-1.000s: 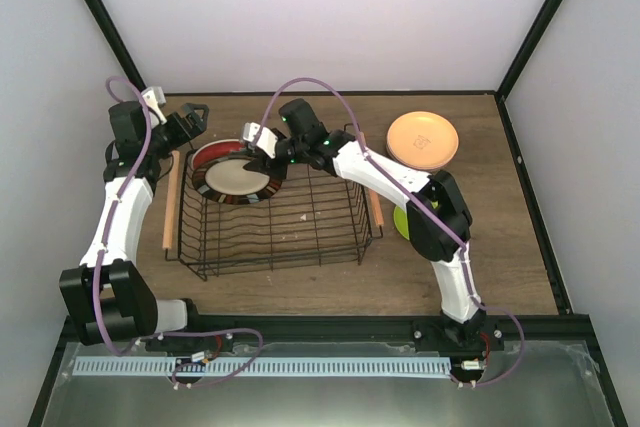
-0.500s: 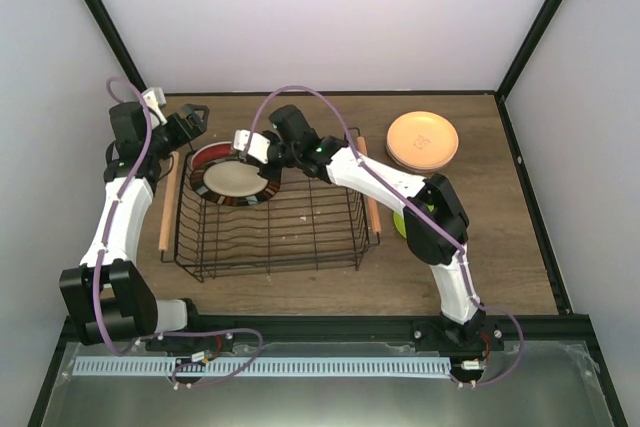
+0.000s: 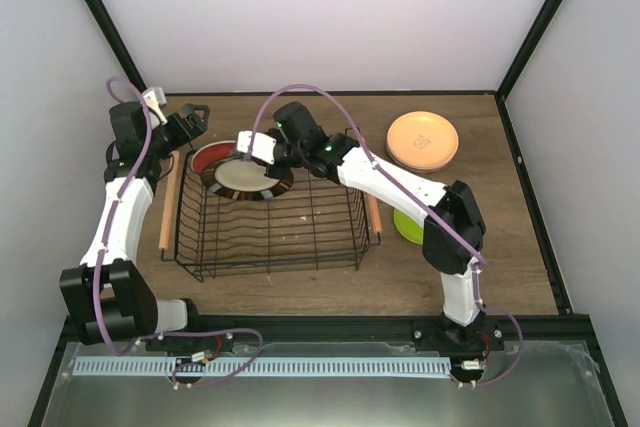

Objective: Unload the plates from the dish rack

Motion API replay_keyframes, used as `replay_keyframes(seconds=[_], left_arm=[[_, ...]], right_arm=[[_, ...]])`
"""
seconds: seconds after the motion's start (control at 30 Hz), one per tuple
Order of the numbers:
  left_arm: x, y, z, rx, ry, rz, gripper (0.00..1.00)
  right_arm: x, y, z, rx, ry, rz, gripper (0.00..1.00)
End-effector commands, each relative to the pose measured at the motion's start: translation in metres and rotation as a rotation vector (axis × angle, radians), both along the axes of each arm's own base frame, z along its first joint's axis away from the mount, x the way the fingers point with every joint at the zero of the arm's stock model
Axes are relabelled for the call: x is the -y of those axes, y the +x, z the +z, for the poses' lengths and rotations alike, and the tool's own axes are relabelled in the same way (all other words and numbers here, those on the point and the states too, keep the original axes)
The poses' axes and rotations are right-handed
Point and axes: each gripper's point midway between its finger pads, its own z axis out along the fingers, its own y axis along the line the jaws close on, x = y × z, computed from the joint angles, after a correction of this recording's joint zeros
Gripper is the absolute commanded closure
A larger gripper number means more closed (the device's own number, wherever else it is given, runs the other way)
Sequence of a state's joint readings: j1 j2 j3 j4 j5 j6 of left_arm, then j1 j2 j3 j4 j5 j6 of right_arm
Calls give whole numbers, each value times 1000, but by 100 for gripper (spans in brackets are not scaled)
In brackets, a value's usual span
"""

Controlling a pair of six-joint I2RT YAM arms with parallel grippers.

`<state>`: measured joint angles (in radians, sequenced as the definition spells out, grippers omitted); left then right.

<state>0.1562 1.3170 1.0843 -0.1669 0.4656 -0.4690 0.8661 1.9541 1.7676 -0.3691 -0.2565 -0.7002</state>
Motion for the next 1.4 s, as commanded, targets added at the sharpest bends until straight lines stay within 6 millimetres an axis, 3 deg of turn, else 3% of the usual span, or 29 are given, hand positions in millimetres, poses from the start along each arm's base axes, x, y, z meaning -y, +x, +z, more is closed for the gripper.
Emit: replay_keyframes(seconds=[0.0, 0.2, 0.37, 0.63, 0.77, 0.9, 0.97, 1.03, 1.2, 1.37], left_arm=[[4, 1, 5, 20, -8, -19, 0], [2, 2, 16, 46, -21, -3, 0], [2, 3, 19, 51, -35, 4, 0], [3, 7, 14, 42, -48, 2, 0], [3, 8, 14, 41, -52, -2, 0], [3, 9, 15, 42, -51, -3, 0], [3, 9, 16, 43, -48, -3, 0], [3, 8, 16, 41, -43, -2, 0], [2, 5, 16, 38, -27, -2, 0], [1, 3, 17, 42, -19, 2, 0]], right_arm=[[10, -11, 134, 226, 203, 9, 99], [37, -19, 183, 220, 240, 0, 99], [88, -12, 245, 246, 338, -65, 99], [215, 13, 317, 290, 569, -269, 99], [286, 40, 324, 233, 710, -429, 99], [365, 96, 297, 14, 842, -747, 99], [406, 125, 267, -198, 919, -931, 99], [448, 149, 225, -439, 974, -1072, 99], [485, 167, 133, -754, 1035, -1197, 99], [507, 171, 71, -936, 1087, -1268, 99]])
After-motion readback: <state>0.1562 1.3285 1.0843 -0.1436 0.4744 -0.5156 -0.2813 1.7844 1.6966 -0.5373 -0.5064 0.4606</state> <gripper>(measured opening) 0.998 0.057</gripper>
